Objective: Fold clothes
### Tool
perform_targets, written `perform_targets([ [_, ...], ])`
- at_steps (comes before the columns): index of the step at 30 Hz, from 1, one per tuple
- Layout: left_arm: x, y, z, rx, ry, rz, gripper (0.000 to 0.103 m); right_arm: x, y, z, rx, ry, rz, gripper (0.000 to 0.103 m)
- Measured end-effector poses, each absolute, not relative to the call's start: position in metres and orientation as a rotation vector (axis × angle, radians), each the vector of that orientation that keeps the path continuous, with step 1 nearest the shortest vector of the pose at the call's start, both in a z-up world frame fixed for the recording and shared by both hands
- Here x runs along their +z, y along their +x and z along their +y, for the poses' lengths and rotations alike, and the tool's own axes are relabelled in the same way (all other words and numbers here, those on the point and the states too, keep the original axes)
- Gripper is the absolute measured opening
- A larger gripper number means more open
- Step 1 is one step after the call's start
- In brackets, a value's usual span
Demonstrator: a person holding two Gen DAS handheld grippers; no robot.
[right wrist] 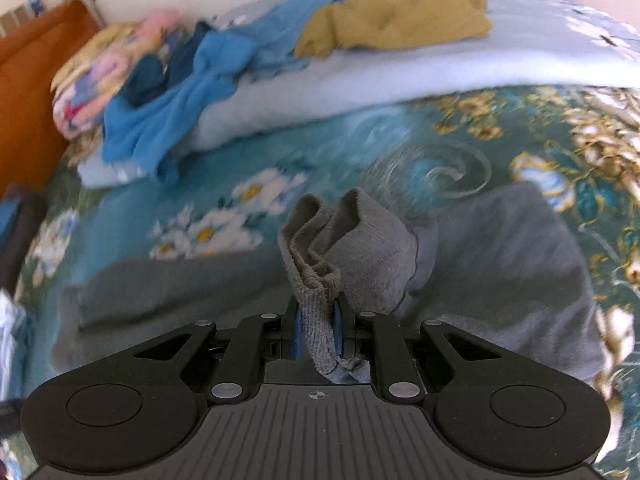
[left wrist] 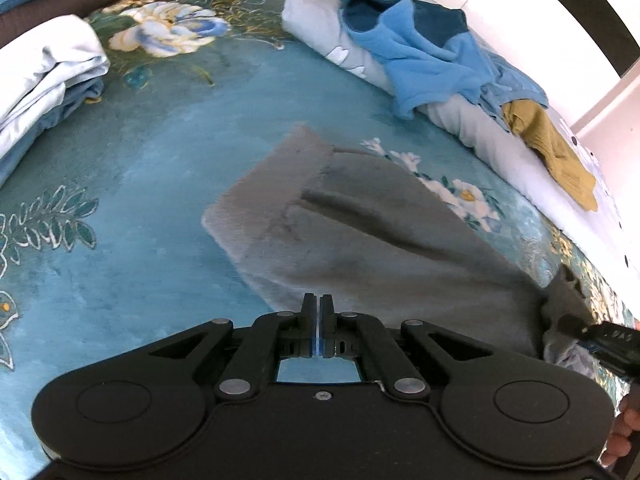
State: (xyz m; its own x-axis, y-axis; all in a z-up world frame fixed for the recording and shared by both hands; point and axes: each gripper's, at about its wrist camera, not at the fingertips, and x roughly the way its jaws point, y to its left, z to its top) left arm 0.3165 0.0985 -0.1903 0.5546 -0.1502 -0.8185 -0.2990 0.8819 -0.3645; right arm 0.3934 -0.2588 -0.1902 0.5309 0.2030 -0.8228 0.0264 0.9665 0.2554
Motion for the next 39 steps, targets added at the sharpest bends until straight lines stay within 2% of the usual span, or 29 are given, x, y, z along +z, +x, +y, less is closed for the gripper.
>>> perform_targets([
  [8,-0.194,0.327,0.093,0.051,-0.485,1.006,0.0,-0.21,0.393,-0.248,0.07,0.24,1.059,0.016],
  [12,-0.191,0.336,0.08,0.03,-0.475,1.012,0.0,-0.205,0.393,-0.246,0.136,0.245,1.073,0.03],
  [17,-0.182,0.35,0.048,-0.027,-0.473,1.006,0.0,-0.183,0.394,-0.262,0.264,0.285,1.066,0.029],
  [27,-0.171,0.374,-0.076,-0.213,-0.483,0.976,0.003,-0.165,0.462,-0.295,0.475,-0.096,1.101,0.036],
  [32,-0.182,0.384,-0.123,-0.194,-0.418,0.966,0.012,-0.175,0.493,-0.286,0.604,-0.1,1.147,0.036],
  [36,-0.191,0.386,-0.132,-0.166,-0.353,0.948,0.016,-0.185,0.506,-0.271,0.677,-0.168,1.172,0.036],
  [38,-0.194,0.39,-0.132,-0.166,-0.333,0.953,0.026,-0.187,0.51,-0.269,0.692,-0.164,1.182,0.036],
  [39,-0.197,0.392,-0.132,-0.164,-0.326,0.958,0.026,-0.189,0.513,-0.269,0.696,-0.152,1.188,0.036],
])
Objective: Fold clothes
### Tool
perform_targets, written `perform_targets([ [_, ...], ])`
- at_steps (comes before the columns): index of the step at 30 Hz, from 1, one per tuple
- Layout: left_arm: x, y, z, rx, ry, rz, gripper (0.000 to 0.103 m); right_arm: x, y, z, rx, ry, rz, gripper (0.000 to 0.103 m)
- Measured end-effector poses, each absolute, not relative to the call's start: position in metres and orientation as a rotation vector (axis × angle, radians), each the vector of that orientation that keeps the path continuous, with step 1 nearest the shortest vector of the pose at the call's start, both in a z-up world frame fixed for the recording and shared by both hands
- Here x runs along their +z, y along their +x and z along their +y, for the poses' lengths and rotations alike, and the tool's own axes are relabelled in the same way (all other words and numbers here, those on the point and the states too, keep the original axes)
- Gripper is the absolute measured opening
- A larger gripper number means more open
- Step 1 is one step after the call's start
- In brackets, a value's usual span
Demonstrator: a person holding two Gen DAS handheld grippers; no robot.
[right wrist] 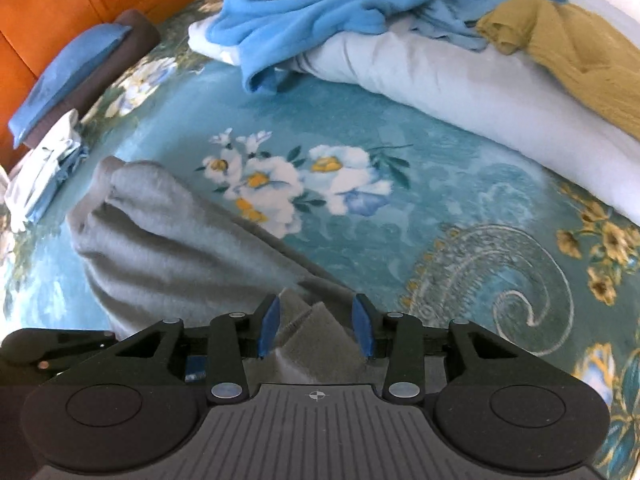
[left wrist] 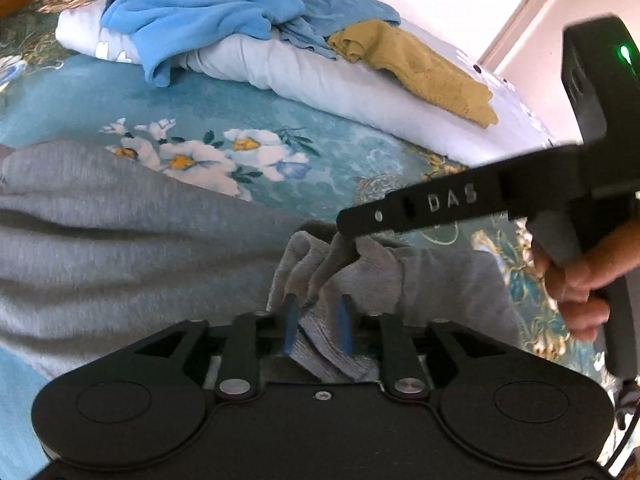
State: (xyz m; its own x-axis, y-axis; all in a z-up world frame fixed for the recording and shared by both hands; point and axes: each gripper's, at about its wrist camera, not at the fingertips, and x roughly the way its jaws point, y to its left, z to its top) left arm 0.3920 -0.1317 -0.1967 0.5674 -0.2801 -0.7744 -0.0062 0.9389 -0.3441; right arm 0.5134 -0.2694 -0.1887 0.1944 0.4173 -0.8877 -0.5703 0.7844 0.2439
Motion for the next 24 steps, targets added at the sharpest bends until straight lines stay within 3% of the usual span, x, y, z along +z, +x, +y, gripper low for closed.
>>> perform_targets([
  [9,-0.209,0.401,-0.14,-0.258,-0.265,0.976,0.026,-0.196,0.531,-0.286,0.774,-0.18,1.24,0.043],
  [24,-0.225,0.401,-0.124,-0.347,-0.389,1.024,0.028,-0.211,0.535,-0.281,1.007,-0.378,1.309,0.039],
])
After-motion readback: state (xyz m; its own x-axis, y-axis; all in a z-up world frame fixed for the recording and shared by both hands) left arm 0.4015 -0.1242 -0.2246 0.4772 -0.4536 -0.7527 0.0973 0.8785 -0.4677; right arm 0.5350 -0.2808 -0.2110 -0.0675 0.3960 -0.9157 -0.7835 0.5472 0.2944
